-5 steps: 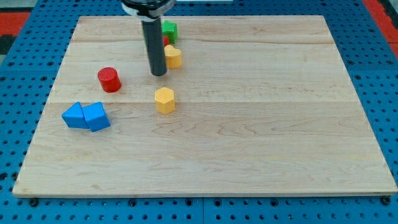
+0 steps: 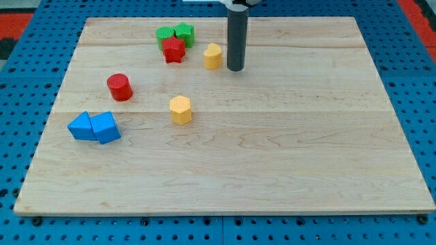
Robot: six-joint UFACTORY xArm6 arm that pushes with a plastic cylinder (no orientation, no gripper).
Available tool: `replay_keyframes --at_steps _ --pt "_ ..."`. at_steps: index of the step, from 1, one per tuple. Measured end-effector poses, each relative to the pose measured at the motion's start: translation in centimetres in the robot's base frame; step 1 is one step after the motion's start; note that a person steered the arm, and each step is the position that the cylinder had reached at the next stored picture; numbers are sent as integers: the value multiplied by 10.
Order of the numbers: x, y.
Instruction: Move the yellow heart to the right of the red star
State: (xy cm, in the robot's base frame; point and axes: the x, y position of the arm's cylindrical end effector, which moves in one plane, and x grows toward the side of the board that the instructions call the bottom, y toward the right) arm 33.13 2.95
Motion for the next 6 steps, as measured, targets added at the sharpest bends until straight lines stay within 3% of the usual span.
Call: replay_keyframes --at_steps 3,4,6 --pt "-39 -59" --pt "-34 -49" --pt "144 -26"
